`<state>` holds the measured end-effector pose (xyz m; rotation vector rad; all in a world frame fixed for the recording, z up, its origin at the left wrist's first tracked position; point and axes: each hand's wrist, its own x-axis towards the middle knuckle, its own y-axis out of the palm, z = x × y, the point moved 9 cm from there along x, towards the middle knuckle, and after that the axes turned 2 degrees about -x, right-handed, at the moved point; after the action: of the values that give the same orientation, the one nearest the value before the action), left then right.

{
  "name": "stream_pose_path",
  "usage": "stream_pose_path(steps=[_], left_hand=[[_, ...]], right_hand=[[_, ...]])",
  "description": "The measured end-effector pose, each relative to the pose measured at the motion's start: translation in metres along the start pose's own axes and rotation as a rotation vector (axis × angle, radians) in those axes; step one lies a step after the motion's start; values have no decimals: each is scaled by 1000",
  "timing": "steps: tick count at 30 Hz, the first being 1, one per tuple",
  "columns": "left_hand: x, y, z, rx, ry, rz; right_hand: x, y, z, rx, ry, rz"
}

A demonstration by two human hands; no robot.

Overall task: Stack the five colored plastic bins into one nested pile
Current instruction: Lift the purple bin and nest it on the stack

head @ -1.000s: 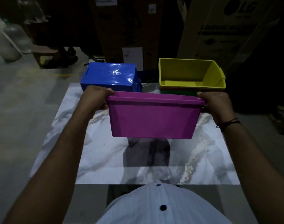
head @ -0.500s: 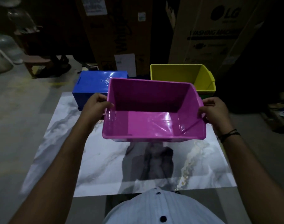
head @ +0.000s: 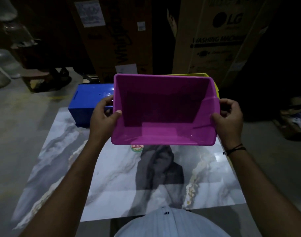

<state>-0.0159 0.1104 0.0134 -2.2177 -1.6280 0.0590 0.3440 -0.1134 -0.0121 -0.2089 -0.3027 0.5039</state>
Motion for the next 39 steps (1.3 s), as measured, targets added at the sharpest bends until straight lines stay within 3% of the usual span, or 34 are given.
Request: stream_pose_path(steps=[6,12,18,26,39], left_hand=[[18,33,-37,8,85,74],[51,94,-41,317,138,405],[95,132,-54,528,170,412],[132,182,-56,567,91,371],[143,230,-1,537,-118,505]], right_hand=[[40,-3,17,-213,-148,48],[70,9,39,-548,-254,328],[119,15,26,-707,-269,519],[186,31,3,-737,-206,583],[210,67,-90,-724,-79,756]])
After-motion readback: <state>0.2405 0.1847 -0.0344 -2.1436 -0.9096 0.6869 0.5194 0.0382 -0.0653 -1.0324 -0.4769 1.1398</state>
